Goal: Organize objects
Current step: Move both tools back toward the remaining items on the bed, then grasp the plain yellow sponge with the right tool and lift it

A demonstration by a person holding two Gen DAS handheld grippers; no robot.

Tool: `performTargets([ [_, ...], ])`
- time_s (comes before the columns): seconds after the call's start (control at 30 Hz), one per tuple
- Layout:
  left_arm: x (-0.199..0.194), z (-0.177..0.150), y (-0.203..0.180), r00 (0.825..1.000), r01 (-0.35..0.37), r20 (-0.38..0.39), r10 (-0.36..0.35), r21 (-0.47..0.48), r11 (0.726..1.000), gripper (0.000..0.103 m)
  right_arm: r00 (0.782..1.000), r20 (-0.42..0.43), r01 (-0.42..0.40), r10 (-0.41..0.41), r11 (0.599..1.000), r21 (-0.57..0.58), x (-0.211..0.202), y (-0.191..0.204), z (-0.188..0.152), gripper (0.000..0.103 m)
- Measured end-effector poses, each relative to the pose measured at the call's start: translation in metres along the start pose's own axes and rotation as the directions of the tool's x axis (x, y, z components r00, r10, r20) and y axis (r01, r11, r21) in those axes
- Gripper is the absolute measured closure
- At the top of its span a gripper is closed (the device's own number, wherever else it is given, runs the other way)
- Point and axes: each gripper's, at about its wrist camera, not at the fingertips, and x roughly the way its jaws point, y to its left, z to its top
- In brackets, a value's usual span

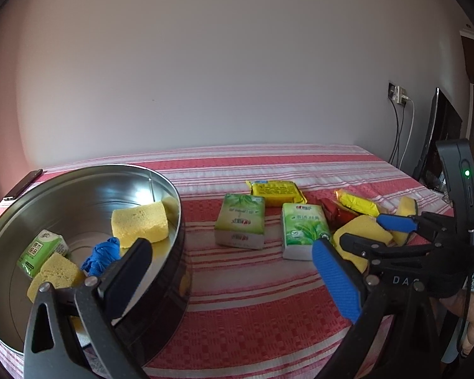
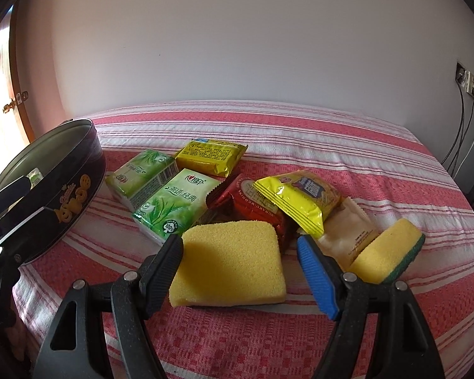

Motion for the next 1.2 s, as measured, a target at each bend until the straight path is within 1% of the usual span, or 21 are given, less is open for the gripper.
performTargets([
  [0.07,0.000,0.000,0.001,1.000,0.001,0.000,-0.001,-0.005,1.000,0.000,1.000,0.015,-0.009,0.009,1.000,0.009,-0.003,-0.002,-0.001,0.027],
  [0.17,0.000,0.000,0.001,1.000,-0.001,0.004,0.001,-0.007,1.000,0.000,1.000,0.015,-0.013,0.013,1.000,0.004,-0.006,-0.001,-0.001,0.027],
  [0.27,-0.001,0.000,-0.001,1.000,-0.003,0.008,0.003,0.004,1.000,0.000,1.000,-0.015,-0.019,0.019,1.000,-0.021,-0.005,0.006,-0.003,0.027],
  [0.33,-0.001,0.000,-0.001,1.000,-0.003,0.009,0.003,0.007,1.000,0.000,0.999,-0.032,-0.009,0.008,0.999,-0.034,-0.001,0.010,-0.004,0.027],
  [0.43,-0.001,0.000,0.001,1.000,0.002,0.008,-0.002,0.001,1.000,0.000,0.999,-0.052,-0.008,0.007,1.000,-0.030,0.004,0.009,-0.006,0.027],
  [0.5,-0.001,0.000,0.001,1.000,0.005,0.007,-0.005,-0.003,1.000,0.000,0.999,-0.040,-0.006,0.005,1.000,-0.022,0.002,0.007,-0.006,0.027],
  [0.57,-0.001,0.000,0.001,1.000,0.005,0.005,-0.005,-0.004,1.000,0.000,0.999,-0.039,-0.004,0.003,1.000,-0.024,0.002,0.006,-0.005,0.034],
  [0.6,-0.001,0.000,0.001,1.000,0.003,0.006,-0.003,-0.003,1.000,0.000,0.999,-0.035,-0.002,0.001,1.000,-0.023,0.002,0.006,-0.006,0.035],
  [0.7,-0.003,-0.001,-0.001,1.000,0.004,0.012,-0.004,0.006,1.000,0.000,1.000,-0.009,0.004,-0.004,1.000,-0.026,-0.002,0.006,-0.006,0.037],
  [0.8,-0.004,-0.001,-0.007,1.000,-0.001,0.022,0.000,0.032,0.999,0.001,0.999,0.031,0.020,-0.020,1.000,-0.018,-0.008,0.006,-0.005,0.038],
  [0.9,-0.004,0.000,-0.015,1.000,0.017,0.024,-0.018,0.058,0.998,0.001,0.997,0.078,0.020,-0.021,1.000,0.012,-0.015,0.002,-0.001,0.038],
  [1.03,-0.005,0.006,-0.025,0.999,0.039,0.032,-0.042,0.074,0.996,0.001,0.987,0.158,0.030,-0.036,0.999,0.044,-0.030,-0.003,0.007,0.038],
  [1.2,0.002,0.017,-0.028,0.996,0.091,0.010,-0.092,0.037,0.995,0.001,0.965,0.246,0.072,-0.089,0.994,0.078,-0.042,-0.010,0.016,0.038],
])
